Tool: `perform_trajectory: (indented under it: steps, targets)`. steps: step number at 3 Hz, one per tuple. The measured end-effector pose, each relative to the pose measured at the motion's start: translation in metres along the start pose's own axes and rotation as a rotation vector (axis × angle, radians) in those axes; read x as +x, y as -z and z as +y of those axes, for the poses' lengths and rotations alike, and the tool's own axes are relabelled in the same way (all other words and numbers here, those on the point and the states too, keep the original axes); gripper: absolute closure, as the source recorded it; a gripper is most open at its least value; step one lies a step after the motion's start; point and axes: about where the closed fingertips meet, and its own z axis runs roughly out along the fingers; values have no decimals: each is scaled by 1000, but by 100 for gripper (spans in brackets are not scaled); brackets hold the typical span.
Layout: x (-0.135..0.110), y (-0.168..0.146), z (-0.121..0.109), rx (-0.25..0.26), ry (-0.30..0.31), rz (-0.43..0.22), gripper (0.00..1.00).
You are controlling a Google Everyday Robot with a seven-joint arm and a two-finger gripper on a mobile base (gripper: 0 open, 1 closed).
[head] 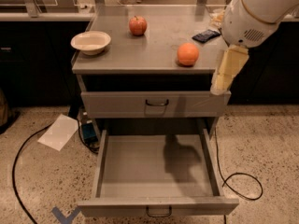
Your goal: Place orange into middle drawer
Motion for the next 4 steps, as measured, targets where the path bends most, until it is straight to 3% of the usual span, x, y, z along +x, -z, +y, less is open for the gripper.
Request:
perform_trajectory:
  steps: [1, 3, 4]
  targets:
    - [-5, -20, -49, 27, 23, 27, 0]
    - [14, -58, -137, 27, -76, 0, 0]
    - [11, -67, -142, 25, -70, -5, 0]
